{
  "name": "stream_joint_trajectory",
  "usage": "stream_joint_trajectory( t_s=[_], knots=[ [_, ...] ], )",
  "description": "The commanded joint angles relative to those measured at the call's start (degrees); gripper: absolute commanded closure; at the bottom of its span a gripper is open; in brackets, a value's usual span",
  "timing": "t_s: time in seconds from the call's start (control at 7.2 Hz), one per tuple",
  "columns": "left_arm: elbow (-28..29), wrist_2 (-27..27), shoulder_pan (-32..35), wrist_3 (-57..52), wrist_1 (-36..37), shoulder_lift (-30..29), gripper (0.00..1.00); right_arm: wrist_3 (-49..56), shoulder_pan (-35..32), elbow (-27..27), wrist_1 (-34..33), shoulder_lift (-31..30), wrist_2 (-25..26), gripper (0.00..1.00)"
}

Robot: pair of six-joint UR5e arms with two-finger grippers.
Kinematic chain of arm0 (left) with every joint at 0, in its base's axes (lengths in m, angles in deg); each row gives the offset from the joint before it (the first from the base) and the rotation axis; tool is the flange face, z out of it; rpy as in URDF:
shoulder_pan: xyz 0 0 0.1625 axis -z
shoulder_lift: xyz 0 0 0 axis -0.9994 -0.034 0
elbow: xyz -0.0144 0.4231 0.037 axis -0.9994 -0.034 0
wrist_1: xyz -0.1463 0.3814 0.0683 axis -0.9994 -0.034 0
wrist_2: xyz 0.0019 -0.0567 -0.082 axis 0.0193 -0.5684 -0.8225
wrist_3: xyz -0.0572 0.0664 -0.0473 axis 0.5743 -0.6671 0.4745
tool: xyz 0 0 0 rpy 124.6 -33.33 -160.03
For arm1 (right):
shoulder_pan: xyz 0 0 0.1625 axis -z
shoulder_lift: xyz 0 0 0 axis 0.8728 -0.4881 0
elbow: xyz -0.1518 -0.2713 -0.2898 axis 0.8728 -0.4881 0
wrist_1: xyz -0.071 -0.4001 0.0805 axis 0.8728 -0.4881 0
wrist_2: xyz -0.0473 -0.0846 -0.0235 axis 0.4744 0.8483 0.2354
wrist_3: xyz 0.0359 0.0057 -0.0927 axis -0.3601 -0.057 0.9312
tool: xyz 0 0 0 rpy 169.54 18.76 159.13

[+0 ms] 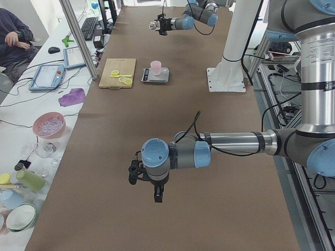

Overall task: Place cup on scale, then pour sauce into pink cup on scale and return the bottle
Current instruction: 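Tilt the bottle upright and carry it away from the scale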

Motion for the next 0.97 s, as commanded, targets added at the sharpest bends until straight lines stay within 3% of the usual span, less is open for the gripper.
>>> stream_joint_trajectory(
  t_s=[0.0,0.42,0.83],
  knots=[
    [-0.11,0.0,-0.07,0.07,-0.56,-0.04,0.02,8.47,-5.31,0.46,24.23,-8.37,-10.6,1.0],
    [-0.11,0.0,-0.08,0.16,-1.7,-0.21,0.02,13.42,-12.97,-1.02,43.87,-15.78,-25.64,1.0],
    [-0.11,0.0,-0.08,0.16,-1.7,-0.48,0.02,5.96,-13.43,-7.59,62.41,-19.31,-29.55,1.0]
  ],
)
